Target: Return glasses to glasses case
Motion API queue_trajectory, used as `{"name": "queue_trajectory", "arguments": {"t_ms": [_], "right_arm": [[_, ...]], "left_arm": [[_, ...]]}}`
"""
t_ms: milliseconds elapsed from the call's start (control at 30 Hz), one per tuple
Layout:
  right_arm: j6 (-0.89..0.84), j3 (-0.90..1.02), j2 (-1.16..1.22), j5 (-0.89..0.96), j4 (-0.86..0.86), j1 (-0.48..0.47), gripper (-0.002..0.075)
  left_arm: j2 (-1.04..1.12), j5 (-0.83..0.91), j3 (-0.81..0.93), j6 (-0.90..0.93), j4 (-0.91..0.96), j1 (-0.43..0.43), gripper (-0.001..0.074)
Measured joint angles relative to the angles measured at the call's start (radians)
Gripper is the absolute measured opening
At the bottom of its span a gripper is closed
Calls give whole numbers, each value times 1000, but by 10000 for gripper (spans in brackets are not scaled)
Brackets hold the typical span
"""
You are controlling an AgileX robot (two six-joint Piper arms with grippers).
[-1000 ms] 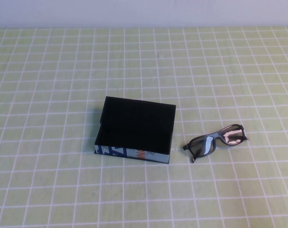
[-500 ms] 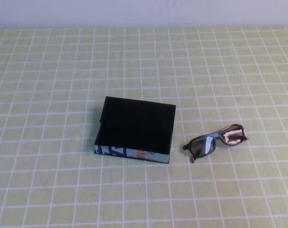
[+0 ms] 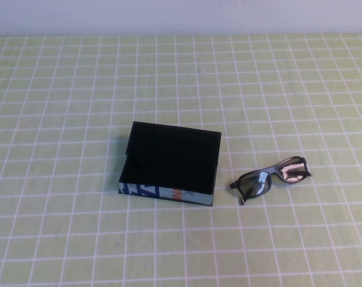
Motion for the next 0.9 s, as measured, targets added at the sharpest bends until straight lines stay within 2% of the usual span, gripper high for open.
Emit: {"name": "queue_trajectory", "arguments": {"t_ms": [133, 300, 567, 733, 900], "right_arm": [[-116, -8, 146, 73, 8, 0, -18], [-189, -10, 276, 118, 118, 7, -18], [-331, -148, 570, 303, 57, 134, -18], [-585, -304, 791, 424, -98, 254, -18], [-865, -341, 980, 447, -164, 344, -18]], "left_arm": [[124, 104, -9, 4, 10, 0, -4], [224, 126, -9, 7, 7, 0, -4], [341, 166, -9, 7, -19, 0, -4], [384, 196, -9, 7, -20, 0, -4], [404, 205, -9, 7, -20, 0, -4]]}}
